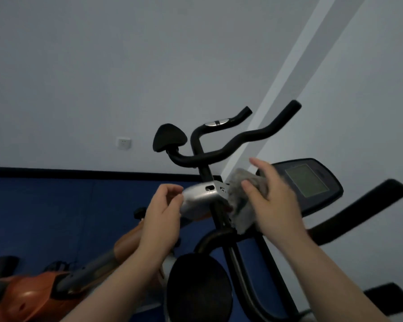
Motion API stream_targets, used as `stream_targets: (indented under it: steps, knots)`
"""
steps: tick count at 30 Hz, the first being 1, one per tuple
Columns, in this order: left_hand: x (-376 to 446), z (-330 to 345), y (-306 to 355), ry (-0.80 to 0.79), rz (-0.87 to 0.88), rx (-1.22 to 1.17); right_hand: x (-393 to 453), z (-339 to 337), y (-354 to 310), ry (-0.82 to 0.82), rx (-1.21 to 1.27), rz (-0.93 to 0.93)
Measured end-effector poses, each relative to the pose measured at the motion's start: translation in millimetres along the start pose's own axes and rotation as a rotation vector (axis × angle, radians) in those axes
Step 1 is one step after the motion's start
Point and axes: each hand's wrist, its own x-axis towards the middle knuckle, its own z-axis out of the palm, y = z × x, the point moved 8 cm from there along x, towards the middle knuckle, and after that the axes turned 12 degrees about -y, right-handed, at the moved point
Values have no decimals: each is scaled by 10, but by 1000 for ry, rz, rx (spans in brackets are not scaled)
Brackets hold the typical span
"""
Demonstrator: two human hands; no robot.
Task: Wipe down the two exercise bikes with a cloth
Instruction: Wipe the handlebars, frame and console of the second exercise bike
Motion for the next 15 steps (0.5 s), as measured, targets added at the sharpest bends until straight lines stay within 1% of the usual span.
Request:
stream_targets:
  steps: [1,3,4,5,7,8,9,10,13,14,15]
  knots:
    - [112,-49,5,10,-6,8,142,157,-14,-8,-95,28]
    - [297,-99,-53,25,-22,-8,405,579,-59,-122,-249,32]
    - [368,-103,-118,24,-36,-21,491,782,-105,-177,-279,0]
    - [424,-100,-194,18,-50,-33,533,957,-153,-227,-295,-50]
    - [511,-83,-348,-10,-74,-66,483,1212,-260,-361,-396,-211]
    - [546,-75,-418,-30,-84,-89,429,1270,-263,-453,-450,-292]
    - [581,-65,-474,-52,-94,-103,397,1256,-210,-520,-468,-327]
    - [615,-52,-514,-76,-102,-106,398,1177,-125,-535,-450,-299]
    - [702,19,-560,-141,-101,-102,555,818,86,-318,-231,-37]
    - [723,59,-539,-161,-91,-103,589,847,49,-291,-241,-6]
    - [737,97,-503,-177,-68,-96,593,951,-59,-301,-320,-46]
